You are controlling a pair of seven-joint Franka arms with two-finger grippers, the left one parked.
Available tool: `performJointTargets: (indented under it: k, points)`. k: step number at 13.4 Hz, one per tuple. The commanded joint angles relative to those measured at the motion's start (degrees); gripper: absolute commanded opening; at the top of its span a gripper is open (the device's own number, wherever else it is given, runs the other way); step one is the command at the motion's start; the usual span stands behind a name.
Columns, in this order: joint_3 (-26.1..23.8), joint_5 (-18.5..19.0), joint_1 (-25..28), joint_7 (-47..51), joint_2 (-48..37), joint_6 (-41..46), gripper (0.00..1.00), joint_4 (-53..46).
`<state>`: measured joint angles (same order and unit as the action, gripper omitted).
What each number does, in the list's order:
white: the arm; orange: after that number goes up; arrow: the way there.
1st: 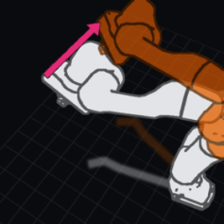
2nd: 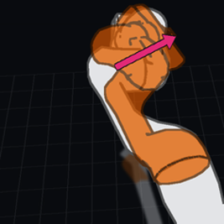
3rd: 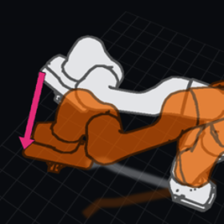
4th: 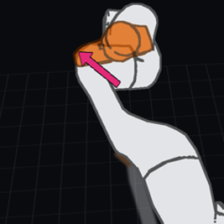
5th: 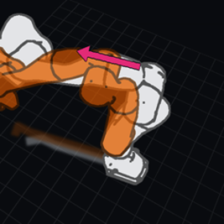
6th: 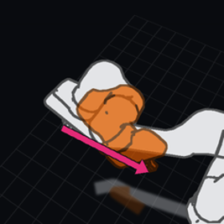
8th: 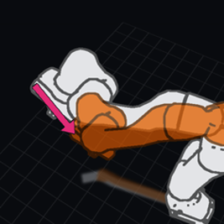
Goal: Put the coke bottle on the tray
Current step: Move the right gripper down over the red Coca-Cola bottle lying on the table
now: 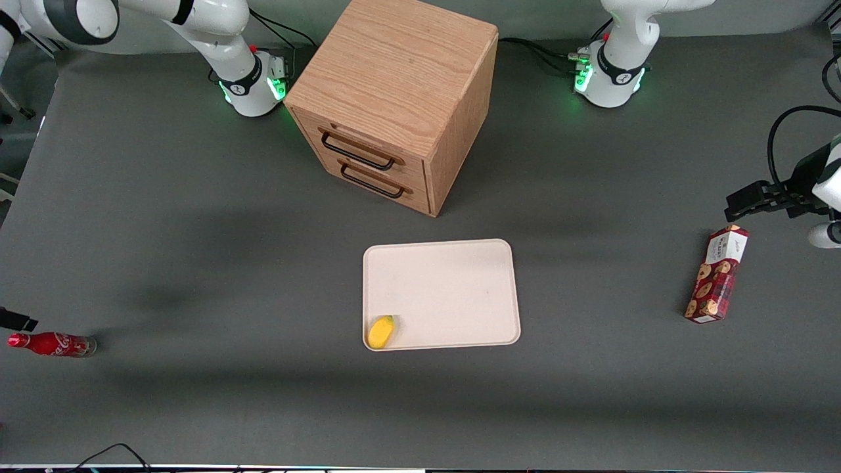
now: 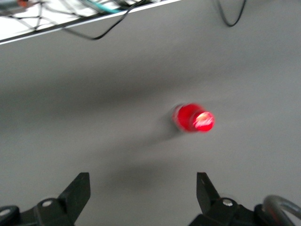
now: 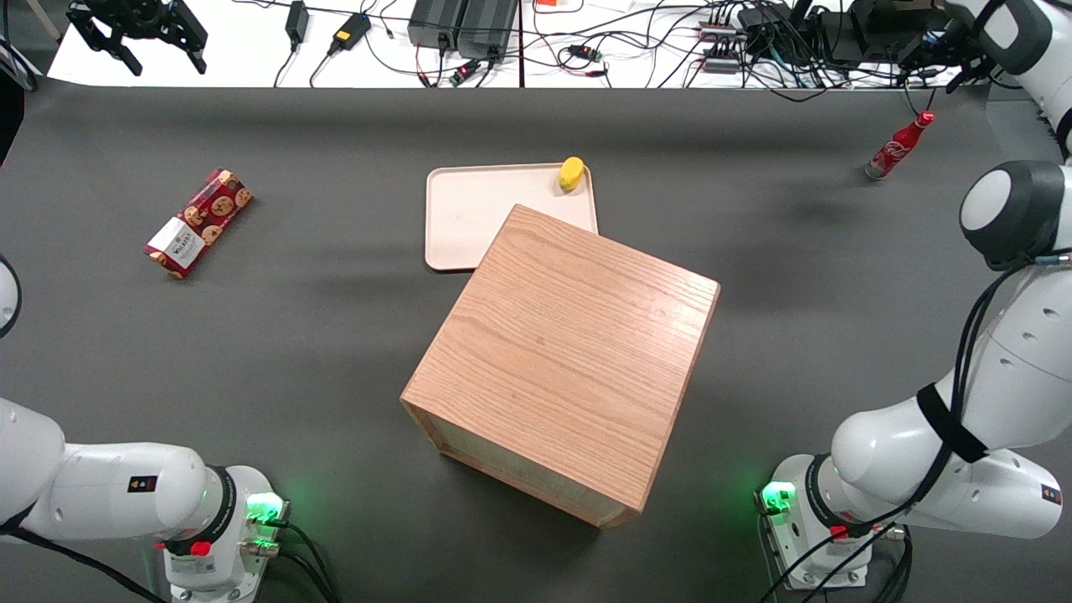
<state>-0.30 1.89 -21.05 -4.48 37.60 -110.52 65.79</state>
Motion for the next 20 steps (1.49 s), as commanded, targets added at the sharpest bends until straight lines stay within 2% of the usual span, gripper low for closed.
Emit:
performJointTargets:
  k: [1,2,4,13,14,15,17,20]
  points:
    - [-0.3,2.8,-1.3,-1.3,5.1,-6.2,1.00,-3.3]
    - [-0.4,5.2,-1.5,-1.2,6.1,-9.0,1.00,-3.1]
    - [-0.4,5.9,-2.1,-1.1,8.0,-11.4,1.00,-2.9]
    - [-0.3,5.7,-3.3,-1.5,10.4,-16.4,1.00,-0.5]
    - [-0.4,5.6,-3.3,-1.4,10.4,-16.6,0.94,-0.4]
    - [-0.4,5.6,-3.3,-1.4,10.5,-16.6,0.79,-0.3]
    - [-0.4,5.4,-3.4,-1.3,10.5,-17.3,0.59,-0.1]
    - [-0.4,5.3,-3.4,-1.2,10.5,-17.7,0.55,0.9]
